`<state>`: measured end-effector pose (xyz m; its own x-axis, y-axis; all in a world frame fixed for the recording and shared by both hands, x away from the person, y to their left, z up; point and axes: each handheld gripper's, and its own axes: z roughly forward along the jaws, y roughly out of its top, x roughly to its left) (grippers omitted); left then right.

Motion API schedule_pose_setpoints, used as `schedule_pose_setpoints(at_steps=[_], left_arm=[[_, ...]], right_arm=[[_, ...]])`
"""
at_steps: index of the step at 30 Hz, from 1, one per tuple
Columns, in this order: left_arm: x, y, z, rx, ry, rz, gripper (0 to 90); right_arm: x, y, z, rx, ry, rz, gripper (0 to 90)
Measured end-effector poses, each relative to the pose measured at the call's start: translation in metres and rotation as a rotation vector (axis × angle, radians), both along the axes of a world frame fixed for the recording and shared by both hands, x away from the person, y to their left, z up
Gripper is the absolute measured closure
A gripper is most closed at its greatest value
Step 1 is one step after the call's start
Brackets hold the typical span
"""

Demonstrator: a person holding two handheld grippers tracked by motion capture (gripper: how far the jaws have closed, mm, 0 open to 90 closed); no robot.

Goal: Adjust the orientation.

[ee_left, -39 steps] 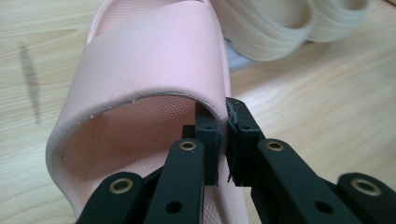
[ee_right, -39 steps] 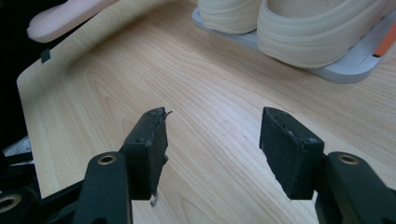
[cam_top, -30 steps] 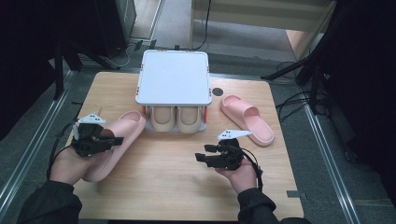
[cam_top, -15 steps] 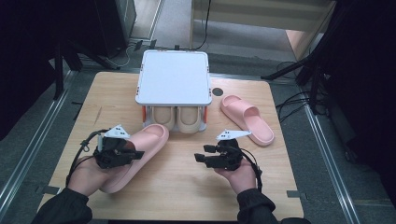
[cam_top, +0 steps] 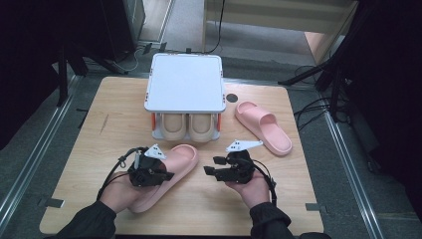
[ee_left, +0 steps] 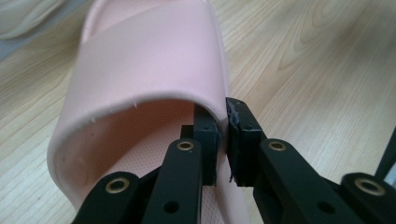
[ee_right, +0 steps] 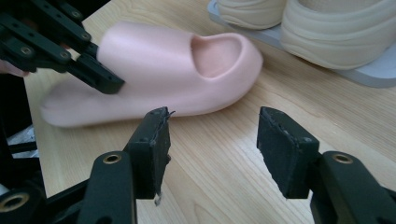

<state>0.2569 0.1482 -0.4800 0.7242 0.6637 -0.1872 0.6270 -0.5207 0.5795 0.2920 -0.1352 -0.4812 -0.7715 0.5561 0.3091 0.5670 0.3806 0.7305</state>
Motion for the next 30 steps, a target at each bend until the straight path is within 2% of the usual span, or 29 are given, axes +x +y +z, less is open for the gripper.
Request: schedule_pose_setpoints(at_steps=[2, 6, 9, 12, 15, 17, 18, 23, 27, 30], left_arm=[[0.001, 0.002, 0.000, -0.020, 0.007, -0.004, 79.1], [0.000, 0.003, 0.001, -0.021, 0.005, -0.006, 76.7], [-0.001, 0.010, 0.007, -0.042, 0.002, -0.012, 72.3], [-0.007, 0.023, 0.019, -0.059, -0.020, 0.005, 71.9], [-0.008, 0.041, 0.028, -0.067, -0.043, 0.036, 78.5], [-0.006, 0.053, 0.028, -0.064, -0.040, 0.071, 83.1], [-0.004, 0.059, 0.027, -0.068, -0.030, 0.085, 85.4], [0.008, 0.080, 0.012, -0.036, -0.004, 0.146, 88.1], [0.016, 0.091, -0.004, -0.026, 0.025, 0.186, 88.2], [0.019, 0.091, -0.013, -0.006, 0.048, 0.185, 88.3]], right_arm=[[0.000, 0.003, -0.001, 0.005, 0.002, 0.006, 45.4], [0.000, 0.010, -0.003, -0.016, -0.017, 0.017, 46.9], [0.001, 0.013, -0.005, -0.030, -0.033, 0.012, 49.7], [0.002, 0.014, -0.006, -0.021, -0.036, 0.004, 54.6], [0.003, 0.017, -0.007, -0.013, -0.042, -0.006, 63.8], [0.002, 0.021, -0.009, -0.025, -0.043, -0.014, 69.3], [0.001, 0.023, -0.010, -0.027, -0.040, -0.010, 71.9], [-0.005, 0.038, -0.016, -0.052, -0.034, 0.037, 84.2], [-0.008, 0.053, -0.022, -0.072, -0.032, 0.081, 85.0], [-0.009, 0.064, -0.028, -0.096, -0.028, 0.102, 85.1]])
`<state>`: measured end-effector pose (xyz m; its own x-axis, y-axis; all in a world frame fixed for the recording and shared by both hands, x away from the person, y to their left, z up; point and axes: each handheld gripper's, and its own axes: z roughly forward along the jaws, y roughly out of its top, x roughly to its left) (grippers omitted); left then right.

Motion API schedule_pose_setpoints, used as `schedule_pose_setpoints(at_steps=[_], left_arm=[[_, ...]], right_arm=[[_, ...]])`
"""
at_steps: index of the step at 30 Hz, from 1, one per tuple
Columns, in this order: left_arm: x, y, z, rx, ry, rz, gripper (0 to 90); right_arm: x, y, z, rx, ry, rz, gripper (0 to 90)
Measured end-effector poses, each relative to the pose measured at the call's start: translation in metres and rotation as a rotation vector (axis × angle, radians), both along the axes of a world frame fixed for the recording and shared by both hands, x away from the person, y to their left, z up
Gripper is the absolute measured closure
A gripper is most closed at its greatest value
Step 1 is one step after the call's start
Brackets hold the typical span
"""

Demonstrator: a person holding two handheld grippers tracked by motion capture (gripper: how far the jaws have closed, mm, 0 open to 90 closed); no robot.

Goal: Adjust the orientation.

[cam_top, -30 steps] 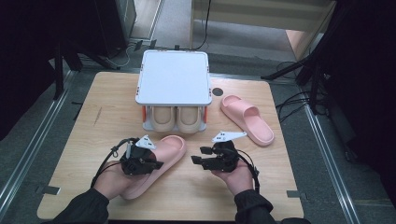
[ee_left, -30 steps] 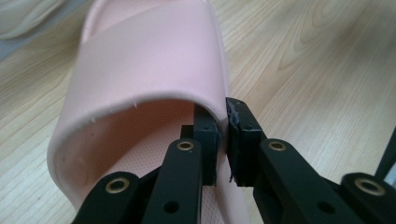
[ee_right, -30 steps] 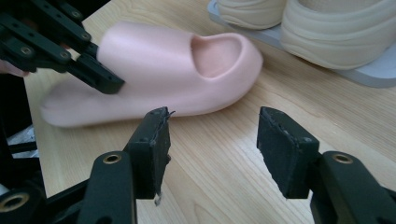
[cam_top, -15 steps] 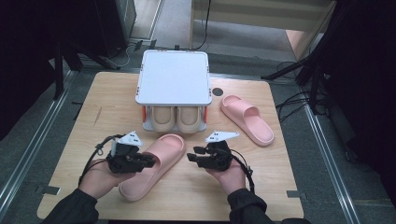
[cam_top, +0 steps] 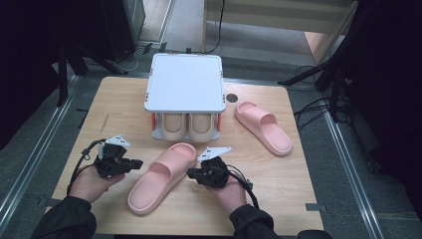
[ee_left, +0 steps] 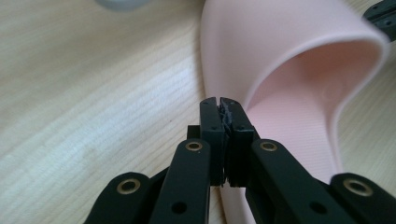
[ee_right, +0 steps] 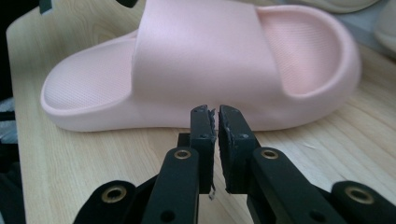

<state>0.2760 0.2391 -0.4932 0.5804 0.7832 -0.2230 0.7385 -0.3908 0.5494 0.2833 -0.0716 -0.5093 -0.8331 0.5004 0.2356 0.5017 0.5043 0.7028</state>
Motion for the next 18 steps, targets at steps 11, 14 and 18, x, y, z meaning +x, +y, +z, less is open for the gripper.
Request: schedule_pose_setpoints(at_steps=[11, 14, 18], left_arm=[[-0.003, -0.014, -0.007, -0.020, 0.046, -0.039, 88.0], [-0.007, -0.015, -0.007, -0.032, 0.060, -0.044, 88.5], [-0.013, -0.020, -0.008, -0.045, 0.079, -0.074, 88.5]], right_arm=[[0.011, 0.005, -0.007, 0.007, 0.036, -0.016, 85.1], [0.015, 0.005, -0.007, 0.005, 0.038, -0.018, 85.2], [0.020, 0.004, -0.008, 0.006, 0.045, -0.023, 85.6]])
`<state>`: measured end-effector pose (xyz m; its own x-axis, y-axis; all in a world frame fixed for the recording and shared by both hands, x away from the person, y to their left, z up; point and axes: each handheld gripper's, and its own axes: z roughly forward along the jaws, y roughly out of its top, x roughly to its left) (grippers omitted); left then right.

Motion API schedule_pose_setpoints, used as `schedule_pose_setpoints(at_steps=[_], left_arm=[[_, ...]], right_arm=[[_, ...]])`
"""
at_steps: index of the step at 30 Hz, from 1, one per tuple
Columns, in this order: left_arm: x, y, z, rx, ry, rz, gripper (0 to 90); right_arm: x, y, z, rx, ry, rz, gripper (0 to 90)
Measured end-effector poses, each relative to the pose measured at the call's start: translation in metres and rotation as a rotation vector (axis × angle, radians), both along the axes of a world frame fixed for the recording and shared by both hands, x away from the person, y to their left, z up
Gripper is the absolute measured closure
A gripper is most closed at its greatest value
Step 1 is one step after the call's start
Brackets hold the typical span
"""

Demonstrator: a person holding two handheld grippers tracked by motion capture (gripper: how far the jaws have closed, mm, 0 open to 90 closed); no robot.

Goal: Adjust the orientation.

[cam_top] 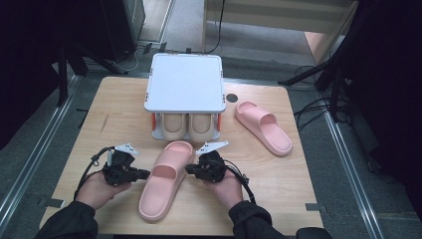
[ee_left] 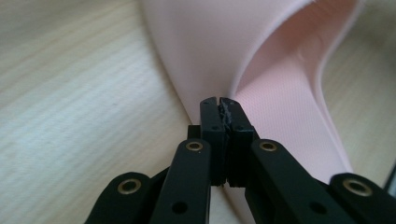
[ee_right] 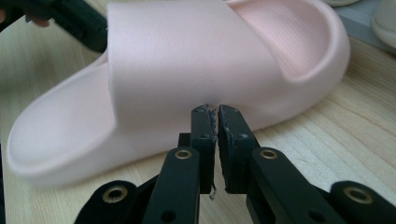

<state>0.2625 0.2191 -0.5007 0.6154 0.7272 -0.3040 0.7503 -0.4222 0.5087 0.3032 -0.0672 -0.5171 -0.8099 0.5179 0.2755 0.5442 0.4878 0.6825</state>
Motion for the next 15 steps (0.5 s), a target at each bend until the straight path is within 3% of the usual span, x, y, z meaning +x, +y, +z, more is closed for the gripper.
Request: schedule_pose_setpoints(at_steps=[4, 15], left_arm=[[-0.005, -0.007, 0.001, -0.003, 0.005, -0.022, 88.4], [-0.006, -0.009, 0.000, -0.023, 0.018, -0.025, 87.2]], right_arm=[[0.003, -0.001, 0.000, -0.007, 0.000, -0.009, 86.0], [0.007, -0.002, 0.000, -0.013, 0.006, -0.013, 85.7]])
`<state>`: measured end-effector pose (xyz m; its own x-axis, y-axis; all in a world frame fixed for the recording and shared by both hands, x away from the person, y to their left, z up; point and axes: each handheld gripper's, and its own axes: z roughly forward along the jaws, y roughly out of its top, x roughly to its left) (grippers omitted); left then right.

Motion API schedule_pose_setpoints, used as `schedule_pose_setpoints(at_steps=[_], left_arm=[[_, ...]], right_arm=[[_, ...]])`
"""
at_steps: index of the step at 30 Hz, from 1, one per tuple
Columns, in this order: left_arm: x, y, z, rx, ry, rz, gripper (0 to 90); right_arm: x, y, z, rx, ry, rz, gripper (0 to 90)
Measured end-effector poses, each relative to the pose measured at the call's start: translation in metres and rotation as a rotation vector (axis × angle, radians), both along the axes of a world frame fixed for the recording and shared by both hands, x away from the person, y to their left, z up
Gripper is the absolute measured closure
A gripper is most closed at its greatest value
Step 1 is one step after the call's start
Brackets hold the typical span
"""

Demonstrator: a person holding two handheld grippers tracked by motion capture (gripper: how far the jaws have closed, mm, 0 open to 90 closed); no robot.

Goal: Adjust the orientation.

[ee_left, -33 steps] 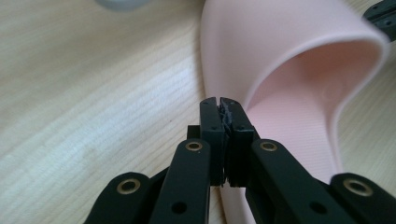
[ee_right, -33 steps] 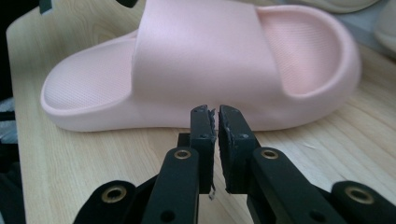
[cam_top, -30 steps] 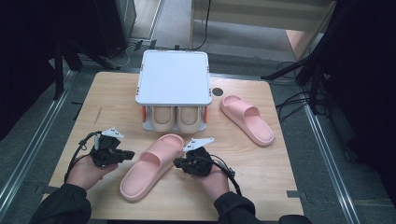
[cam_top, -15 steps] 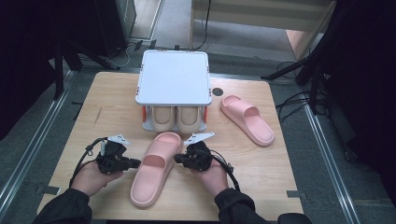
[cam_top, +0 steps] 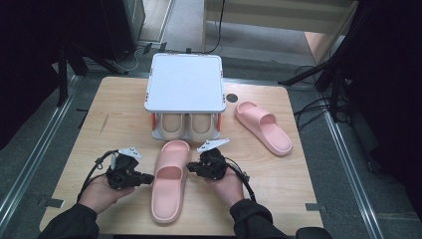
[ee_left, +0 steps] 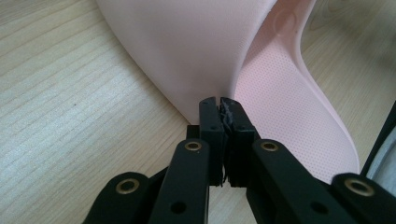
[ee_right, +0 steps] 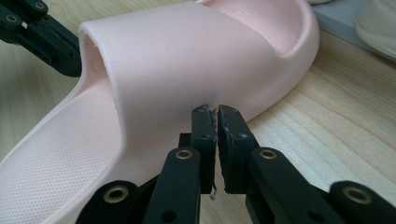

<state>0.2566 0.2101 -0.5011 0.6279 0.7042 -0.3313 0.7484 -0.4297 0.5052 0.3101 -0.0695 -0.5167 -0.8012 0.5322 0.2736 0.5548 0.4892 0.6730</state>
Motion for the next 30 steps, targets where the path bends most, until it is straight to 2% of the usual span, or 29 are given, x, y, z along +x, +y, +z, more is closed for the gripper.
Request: schedule_pose_setpoints(at_steps=[2, 6, 11, 13, 16, 17, 18, 19, 22, 23, 24, 25, 28, 30], left_arm=[[0.001, 0.002, 0.001, -0.002, -0.006, 0.010, 84.2], [0.001, 0.011, 0.013, -0.045, -0.032, 0.037, 79.6], [0.004, 0.016, 0.022, -0.043, -0.059, 0.048, 71.5], [0.005, 0.018, 0.023, -0.048, -0.057, 0.051, 69.2], [0.009, 0.021, 0.025, -0.050, -0.060, 0.055, 57.8], [0.011, 0.023, 0.025, -0.058, -0.065, 0.062, 57.8], [0.012, 0.024, 0.026, -0.068, -0.074, 0.069, 51.6], [0.013, 0.026, 0.026, -0.073, -0.085, 0.073, 51.6], [0.017, 0.030, 0.026, -0.088, -0.089, 0.080, 47.1], [0.019, 0.031, 0.026, -0.097, -0.088, 0.083, 47.1], [0.020, 0.032, 0.027, -0.103, -0.090, 0.086, 46.6], [0.021, 0.032, 0.027, -0.107, -0.095, 0.089, 46.6], [0.025, 0.034, 0.027, -0.114, -0.099, 0.081, 44.6], [0.027, 0.035, 0.026, -0.113, -0.097, 0.081, 44.4]], right_arm=[[0.000, -0.001, 0.000, -0.003, -0.005, 0.000, 82.9], [0.002, -0.006, 0.005, 0.020, -0.018, -0.007, 78.8], [0.003, -0.015, 0.014, 0.049, -0.035, -0.013, 72.9], [0.003, -0.017, 0.016, 0.049, -0.040, -0.018, 72.1], [0.004, -0.033, 0.027, 0.061, -0.057, -0.030, 69.4], [0.004, -0.033, 0.027, 0.061, -0.057, -0.030, 69.4], [0.005, -0.042, 0.034, 0.073, -0.058, -0.041, 67.9], [0.005, -0.042, 0.034, 0.073, -0.058, -0.041, 67.9], [0.008, -0.062, 0.046, 0.092, -0.084, -0.070, 66.8], [0.008, -0.062, 0.046, 0.092, -0.084, -0.070, 66.8], [0.013, -0.074, 0.050, 0.098, -0.089, -0.098, 66.1], [0.013, -0.074, 0.050, 0.098, -0.089, -0.098, 66.1], [0.023, -0.095, 0.053, 0.086, -0.103, -0.139, 62.9], [0.026, -0.098, 0.053, 0.083, -0.113, -0.145, 62.6]])
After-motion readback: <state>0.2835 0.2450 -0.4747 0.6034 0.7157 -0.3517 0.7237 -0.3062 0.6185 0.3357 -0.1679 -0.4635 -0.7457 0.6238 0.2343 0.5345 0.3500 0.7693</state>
